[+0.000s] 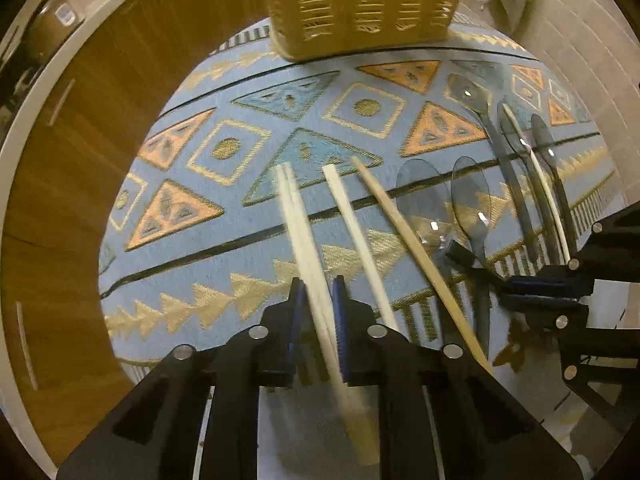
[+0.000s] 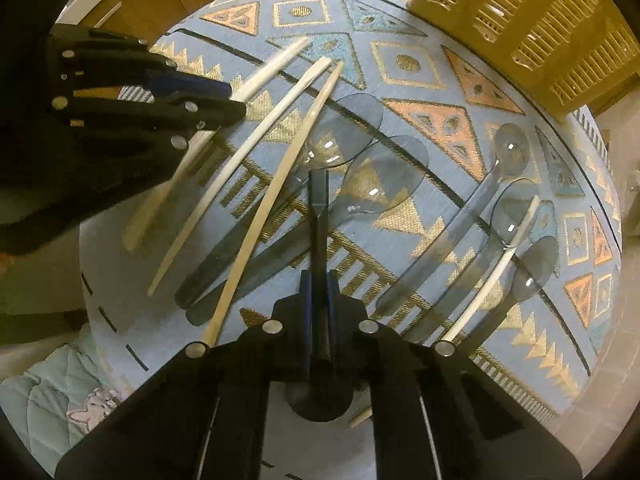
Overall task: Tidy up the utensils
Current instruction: 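Lower left tool and grasp the chopstick pair while right tool grasps the black spoon, then lift chopsticks with left tool while right tool carries black spoon to the yellow caddy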
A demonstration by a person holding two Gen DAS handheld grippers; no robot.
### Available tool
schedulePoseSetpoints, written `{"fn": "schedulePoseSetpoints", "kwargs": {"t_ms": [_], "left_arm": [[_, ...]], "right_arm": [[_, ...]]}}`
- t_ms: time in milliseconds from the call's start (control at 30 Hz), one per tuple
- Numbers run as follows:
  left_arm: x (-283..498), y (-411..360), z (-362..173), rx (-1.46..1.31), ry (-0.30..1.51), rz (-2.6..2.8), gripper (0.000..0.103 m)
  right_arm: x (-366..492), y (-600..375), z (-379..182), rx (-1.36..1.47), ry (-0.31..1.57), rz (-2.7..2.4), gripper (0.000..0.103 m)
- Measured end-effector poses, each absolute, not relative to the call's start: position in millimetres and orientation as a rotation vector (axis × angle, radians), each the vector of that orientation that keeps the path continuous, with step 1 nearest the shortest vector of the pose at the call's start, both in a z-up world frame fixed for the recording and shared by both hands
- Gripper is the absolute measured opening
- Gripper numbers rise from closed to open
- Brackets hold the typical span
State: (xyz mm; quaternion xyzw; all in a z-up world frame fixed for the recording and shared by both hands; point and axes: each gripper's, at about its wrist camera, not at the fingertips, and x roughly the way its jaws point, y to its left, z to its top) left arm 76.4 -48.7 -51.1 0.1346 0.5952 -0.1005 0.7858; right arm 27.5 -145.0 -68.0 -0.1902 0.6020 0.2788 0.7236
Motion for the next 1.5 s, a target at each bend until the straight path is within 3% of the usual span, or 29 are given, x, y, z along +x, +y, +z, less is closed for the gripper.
{"fn": "schedulePoseSetpoints", "kwargs": {"t_ms": [167, 367, 567, 667, 867, 1167, 1500], "left_arm": [[66.7, -48.2, -44.1, 0.221, 1.205, -0.248, 0.010], [54.9, -22.6, 1.6, -0.042, 0.978, -0.329, 0.009], [32.3, -14.4, 52.0, -0.158, 0.677, -0.366, 0.009], [28.3, -9.0, 87.6, -0.222, 0.444, -0.361, 0.009], [74.6, -23.5, 136.1, -0.278, 0.212, -0.325, 0.010], [145.7, -63.6, 157.7, -0.239, 0.095, -0.254, 0.010], [185.0, -81.2, 119.2, -0.172, 0.077, -0.166, 0.010]], "right_arm": [[23.0, -163.4, -53.8, -0.343, 1.269, 0.624, 0.005], [16.7, -189.2, -7.7, -0.197, 1.102, 0.645, 0.005], [21.6, -217.5, 34.6, -0.053, 0.926, 0.623, 0.005], [38.5, -229.6, 58.5, -0.014, 0.858, 0.567, 0.005], [78.6, -251.6, 108.1, 0.080, 0.659, 0.418, 0.005], [143.5, -275.8, 141.2, 0.147, 0.303, 0.245, 0.005], [209.6, -269.7, 85.3, 0.176, 0.399, 0.219, 0.005]]}}
